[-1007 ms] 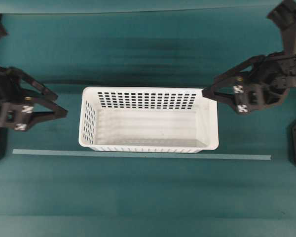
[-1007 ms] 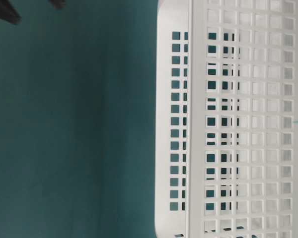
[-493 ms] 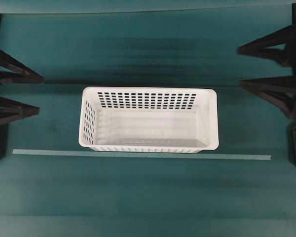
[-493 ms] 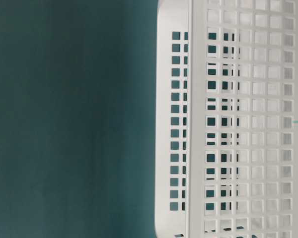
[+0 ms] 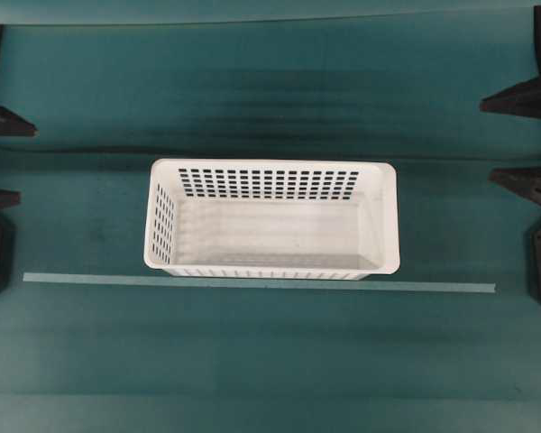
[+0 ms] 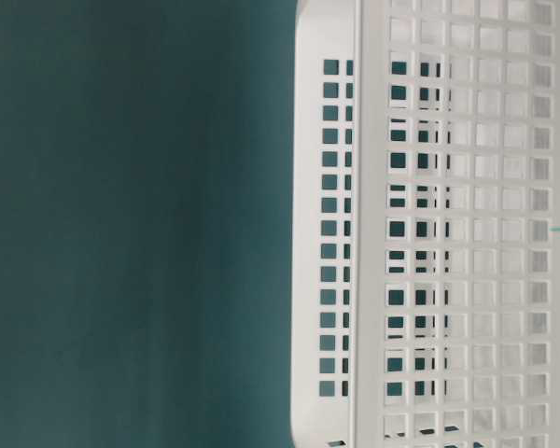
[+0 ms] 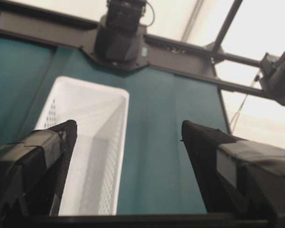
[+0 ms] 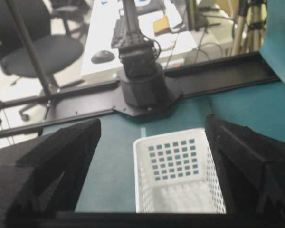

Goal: Lift the white basket with both hands.

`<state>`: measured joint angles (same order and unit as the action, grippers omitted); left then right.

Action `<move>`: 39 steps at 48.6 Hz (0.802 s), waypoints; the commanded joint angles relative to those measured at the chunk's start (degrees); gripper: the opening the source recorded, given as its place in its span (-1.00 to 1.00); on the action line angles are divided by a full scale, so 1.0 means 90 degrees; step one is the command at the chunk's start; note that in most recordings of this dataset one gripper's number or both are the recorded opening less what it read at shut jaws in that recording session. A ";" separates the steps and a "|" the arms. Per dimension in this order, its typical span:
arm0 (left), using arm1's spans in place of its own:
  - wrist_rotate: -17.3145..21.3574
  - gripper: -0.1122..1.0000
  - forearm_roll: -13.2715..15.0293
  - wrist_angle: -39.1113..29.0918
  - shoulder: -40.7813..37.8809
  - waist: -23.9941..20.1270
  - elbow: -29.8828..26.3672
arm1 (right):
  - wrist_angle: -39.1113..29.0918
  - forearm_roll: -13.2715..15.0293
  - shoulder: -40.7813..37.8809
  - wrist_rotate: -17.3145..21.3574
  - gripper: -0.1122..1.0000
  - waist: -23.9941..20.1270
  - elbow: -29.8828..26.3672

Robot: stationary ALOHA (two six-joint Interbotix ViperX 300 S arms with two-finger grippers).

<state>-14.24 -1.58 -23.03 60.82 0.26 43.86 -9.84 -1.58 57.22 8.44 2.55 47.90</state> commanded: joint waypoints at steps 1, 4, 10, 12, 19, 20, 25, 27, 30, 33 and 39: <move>0.0020 0.85 -0.0020 0.0068 -0.0059 0.0029 -0.0049 | 0.0029 0.0010 -0.0020 0.0000 0.91 -0.0010 -0.0010; 0.0029 0.85 -0.0010 0.0078 -0.0049 0.0020 -0.0020 | 0.0020 0.0010 0.0000 0.0000 0.91 -0.0010 0.0020; 0.0020 0.85 -0.0020 0.0117 -0.0029 0.0020 0.0000 | 0.0029 0.0010 0.0000 0.0000 0.91 -0.0010 0.0088; 0.0010 0.85 -0.0010 0.0117 -0.0020 0.0020 0.0000 | 0.0059 0.0000 0.0000 0.0000 0.91 -0.0010 0.0117; 0.0010 0.85 -0.0010 0.0117 0.0088 0.0029 0.0000 | 0.0039 0.0010 0.0020 0.0000 0.91 -0.0010 0.0195; 0.0010 0.85 -0.0020 0.0117 0.0107 0.0029 0.0000 | 0.0039 0.0010 0.0029 0.0000 0.91 -0.0010 0.0195; 0.0010 0.85 -0.0020 0.0117 0.0156 0.0020 0.0039 | 0.0029 0.0010 0.0049 0.0000 0.91 -0.0010 0.0205; 0.0010 0.85 -0.0020 0.0117 0.0156 0.0029 0.0068 | 0.0039 0.0000 0.0068 0.0000 0.91 -0.0010 0.0205; 0.0000 0.85 -0.0020 0.0117 0.0156 0.0029 0.0098 | 0.0068 0.0000 0.0078 -0.0010 0.91 -0.0010 0.0205; 0.0000 0.85 -0.0010 0.0117 0.0146 0.0020 0.0137 | 0.0088 0.0010 0.0098 -0.0020 0.91 -0.0010 0.0205; 0.0010 0.85 -0.0020 0.0117 0.0156 0.0029 0.0156 | 0.0039 0.0010 0.0127 -0.0020 0.91 0.0000 0.0215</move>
<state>-14.24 -1.67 -22.50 63.19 0.35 45.97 -9.76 -1.58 59.06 8.44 2.55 50.36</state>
